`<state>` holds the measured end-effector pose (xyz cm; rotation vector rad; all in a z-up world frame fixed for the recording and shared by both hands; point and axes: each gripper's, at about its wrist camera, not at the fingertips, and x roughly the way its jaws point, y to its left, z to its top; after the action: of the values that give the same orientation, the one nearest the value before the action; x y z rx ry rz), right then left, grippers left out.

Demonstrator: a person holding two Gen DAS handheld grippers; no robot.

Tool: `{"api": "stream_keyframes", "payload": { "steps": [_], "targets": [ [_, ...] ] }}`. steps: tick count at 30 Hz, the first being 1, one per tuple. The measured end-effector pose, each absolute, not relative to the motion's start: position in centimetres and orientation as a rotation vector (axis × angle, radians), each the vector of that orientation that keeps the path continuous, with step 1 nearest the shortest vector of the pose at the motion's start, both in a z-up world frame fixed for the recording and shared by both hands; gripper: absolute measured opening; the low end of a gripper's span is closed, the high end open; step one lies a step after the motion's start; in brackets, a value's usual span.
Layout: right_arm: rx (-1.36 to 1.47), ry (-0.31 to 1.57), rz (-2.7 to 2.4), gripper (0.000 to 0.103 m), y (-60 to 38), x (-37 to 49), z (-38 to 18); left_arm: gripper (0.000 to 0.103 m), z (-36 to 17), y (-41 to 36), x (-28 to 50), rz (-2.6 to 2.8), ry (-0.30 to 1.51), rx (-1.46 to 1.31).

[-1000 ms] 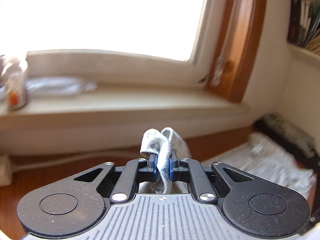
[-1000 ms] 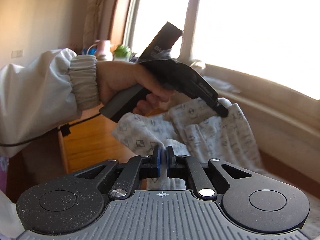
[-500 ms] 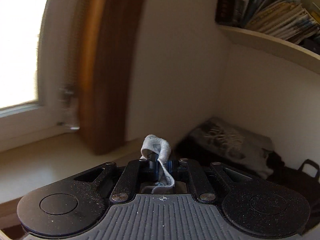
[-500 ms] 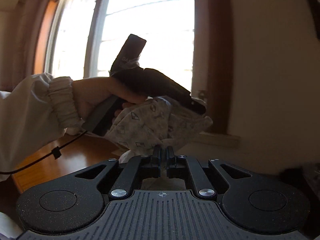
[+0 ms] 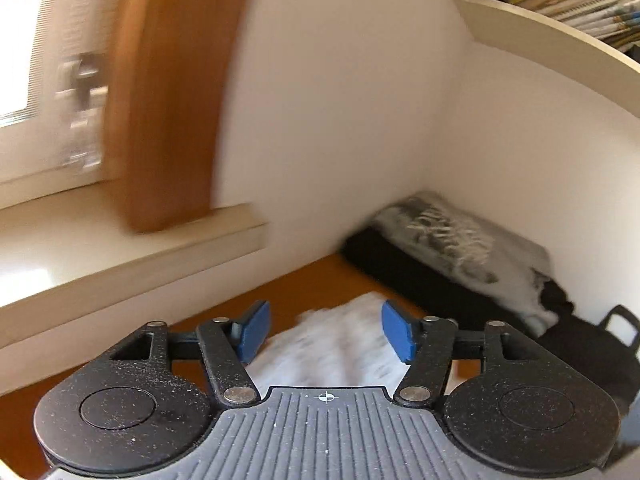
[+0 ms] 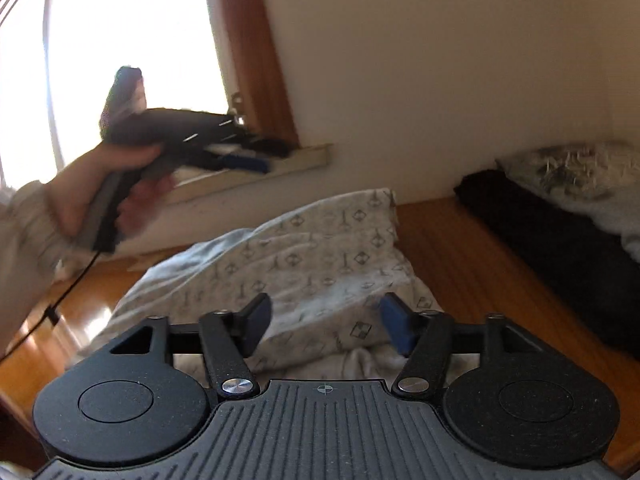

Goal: Fold clothes

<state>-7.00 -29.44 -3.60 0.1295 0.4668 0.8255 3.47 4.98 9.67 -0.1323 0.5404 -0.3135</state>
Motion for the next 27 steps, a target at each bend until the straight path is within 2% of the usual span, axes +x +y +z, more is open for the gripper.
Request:
{"api": "stream_keyframes", "payload": {
  "steps": [8, 10, 11, 12, 15, 18, 20, 23, 24, 25, 26, 27],
  "targets": [
    [0.138, 0.546, 0.752, 0.060, -28.7, -6.2, -4.9, 0.067, 7.0, 12.8, -2.0, -0.217, 0.543, -0.161],
    [0.130, 0.549, 0.755, 0.040, -28.8, -6.3, -4.9, 0.067, 6.2, 13.6, -2.6, -0.202, 0.558, -0.156],
    [0.126, 0.545, 0.758, 0.023, -28.9, -6.5, -4.7, 0.067, 5.9, 13.7, -2.9, -0.198, 0.560, -0.144],
    [0.122, 0.533, 0.762, 0.016, -29.1, -6.7, -4.4, 0.067, 5.8, 14.0, -3.1, -0.200, 0.559, -0.148],
    [0.099, 0.449, 0.740, 0.012, -30.4, -8.0, -2.3, 0.067, 5.7, 14.6, -3.9, -0.208, 0.554, -0.160],
    [0.090, 0.362, 0.697, 0.013, -33.3, -9.5, 0.6, 0.067, 5.8, 14.6, -4.5, -0.210, 0.542, -0.150],
    [0.059, 0.420, 0.676, 0.017, -33.9, -9.0, 0.0, 0.067, 5.6, 14.5, -4.7, -0.228, 0.539, -0.150],
    [0.008, 0.503, 0.628, 0.031, -34.1, -8.1, -1.7, 0.067, 5.2, 14.2, -5.0, -0.250, 0.535, -0.154],
    [-0.006, 0.521, 0.605, 0.038, -34.1, -8.0, -2.4, 0.067, 5.0, 14.1, -5.2, -0.254, 0.532, -0.154],
    [-0.001, 0.522, 0.589, 0.043, -34.4, -7.9, -2.7, 0.067, 4.9, 14.0, -5.3, -0.260, 0.532, -0.145],
    [0.016, 0.508, 0.568, 0.054, -34.7, -8.0, -2.6, 0.067, 4.8, 13.8, -5.4, -0.267, 0.529, -0.134],
    [0.024, 0.482, 0.543, 0.056, -34.8, -8.3, -2.4, 0.067, 4.8, 13.6, -5.5, -0.277, 0.528, -0.125]
  ]
}}
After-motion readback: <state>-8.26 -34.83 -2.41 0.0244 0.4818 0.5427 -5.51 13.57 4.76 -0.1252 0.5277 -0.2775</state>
